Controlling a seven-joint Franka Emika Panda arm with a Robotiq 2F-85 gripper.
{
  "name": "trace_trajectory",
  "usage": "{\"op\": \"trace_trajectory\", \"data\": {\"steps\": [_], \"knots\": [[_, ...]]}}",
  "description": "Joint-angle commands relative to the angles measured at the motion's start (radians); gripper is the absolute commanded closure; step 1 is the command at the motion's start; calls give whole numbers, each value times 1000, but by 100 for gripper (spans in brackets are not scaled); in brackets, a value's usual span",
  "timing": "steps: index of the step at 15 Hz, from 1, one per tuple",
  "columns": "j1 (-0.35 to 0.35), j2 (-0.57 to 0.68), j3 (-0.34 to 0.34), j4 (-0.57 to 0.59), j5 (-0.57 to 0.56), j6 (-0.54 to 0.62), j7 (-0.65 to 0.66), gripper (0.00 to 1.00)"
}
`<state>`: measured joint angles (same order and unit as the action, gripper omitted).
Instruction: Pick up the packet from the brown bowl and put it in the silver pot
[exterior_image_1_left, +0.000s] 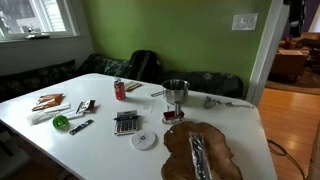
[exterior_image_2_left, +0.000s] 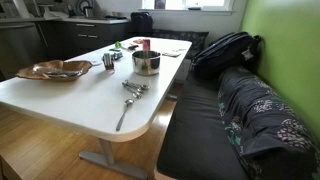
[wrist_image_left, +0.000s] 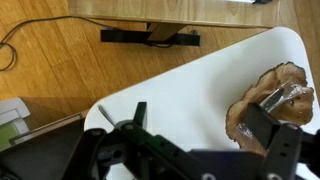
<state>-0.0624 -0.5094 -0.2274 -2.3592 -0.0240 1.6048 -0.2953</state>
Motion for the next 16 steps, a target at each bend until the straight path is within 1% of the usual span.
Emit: {"op": "trace_trajectory", "data": {"steps": [1,8,10,12,16], "knots": [[-14,2,11,2,5,-1,-5,0],[-14,2,11,2,5,-1,-5,0],[8,43,28,-4,19,16,-4,0],[49,114,71,-12,54,45,10,0],[146,273,169,-8,154,66,-34,0]]}}
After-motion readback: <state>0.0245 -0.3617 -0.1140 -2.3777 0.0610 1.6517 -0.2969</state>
